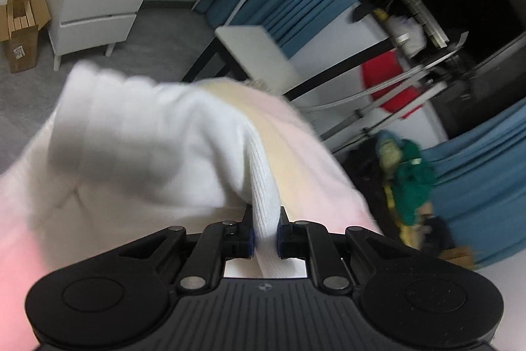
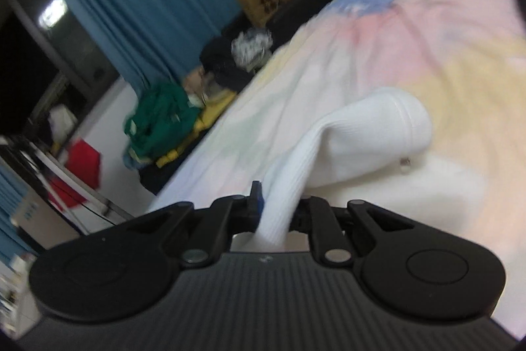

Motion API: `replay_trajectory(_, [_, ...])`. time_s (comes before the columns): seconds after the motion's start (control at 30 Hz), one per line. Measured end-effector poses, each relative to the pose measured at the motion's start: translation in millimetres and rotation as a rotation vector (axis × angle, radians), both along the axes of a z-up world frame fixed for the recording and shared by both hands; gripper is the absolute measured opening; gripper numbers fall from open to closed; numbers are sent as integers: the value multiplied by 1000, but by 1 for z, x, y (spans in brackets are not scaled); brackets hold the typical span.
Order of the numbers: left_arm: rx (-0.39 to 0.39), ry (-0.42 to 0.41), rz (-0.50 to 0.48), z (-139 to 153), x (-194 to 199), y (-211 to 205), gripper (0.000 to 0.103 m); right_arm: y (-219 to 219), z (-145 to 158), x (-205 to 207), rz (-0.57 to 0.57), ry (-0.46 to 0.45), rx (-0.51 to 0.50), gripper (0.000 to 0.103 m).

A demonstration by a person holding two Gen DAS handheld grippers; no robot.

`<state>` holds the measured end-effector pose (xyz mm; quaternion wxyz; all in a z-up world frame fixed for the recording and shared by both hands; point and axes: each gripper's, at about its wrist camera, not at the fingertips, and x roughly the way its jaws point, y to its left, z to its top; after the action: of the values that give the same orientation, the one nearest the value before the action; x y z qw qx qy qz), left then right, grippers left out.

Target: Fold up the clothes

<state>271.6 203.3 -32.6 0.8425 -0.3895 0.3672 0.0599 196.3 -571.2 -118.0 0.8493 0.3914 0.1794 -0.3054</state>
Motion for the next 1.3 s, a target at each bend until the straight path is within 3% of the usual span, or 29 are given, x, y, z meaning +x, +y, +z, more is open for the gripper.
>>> replay_trajectory(0.17, [-45, 96, 36, -51, 82, -3, 12, -17, -49, 72, 29, 51, 15, 13])
replay_trajectory(0.27, [27, 96, -4, -61, 100, -10, 15, -18, -62, 83, 57, 71, -23, 14])
replay_trajectory(0.37, [56, 40, -50, -60, 97, -10, 19, -21, -67, 77, 86, 24, -18, 20])
replay_trajectory(0.47, [51, -46, -91, -54, 74, -7, 42, -25, -61, 56, 127, -59, 12, 37])
replay_trajectory(0.5, [51, -76, -103, -52, 64, -6, 52, -24, -58, 46, 129, -87, 10, 48])
replay_trajectory(0.53, [59, -104, -104, -49, 53, -6, 58, -21, -53, 34, 127, -117, 3, 61])
replay_trajectory(0.6, [52, -148, -99, -45, 24, -5, 64, -13, -45, 8, 114, -169, -14, 74])
replay_trajectory(0.7, [-12, -175, -69, -49, -18, -2, 75, -2, -38, -39, 49, -232, -11, 80])
replay_trajectory(0.9, [-149, -42, 7, -62, -75, 14, 78, 12, -62, -110, -69, -279, 158, 82])
replay_trajectory(1.07, [-101, -44, -27, -80, -72, 11, 79, 1, -98, -116, -41, -208, 330, 81])
replay_trajectory(1.3, [-98, -99, 9, -107, -37, 0, 82, -11, -117, -94, -16, -232, 257, 79])
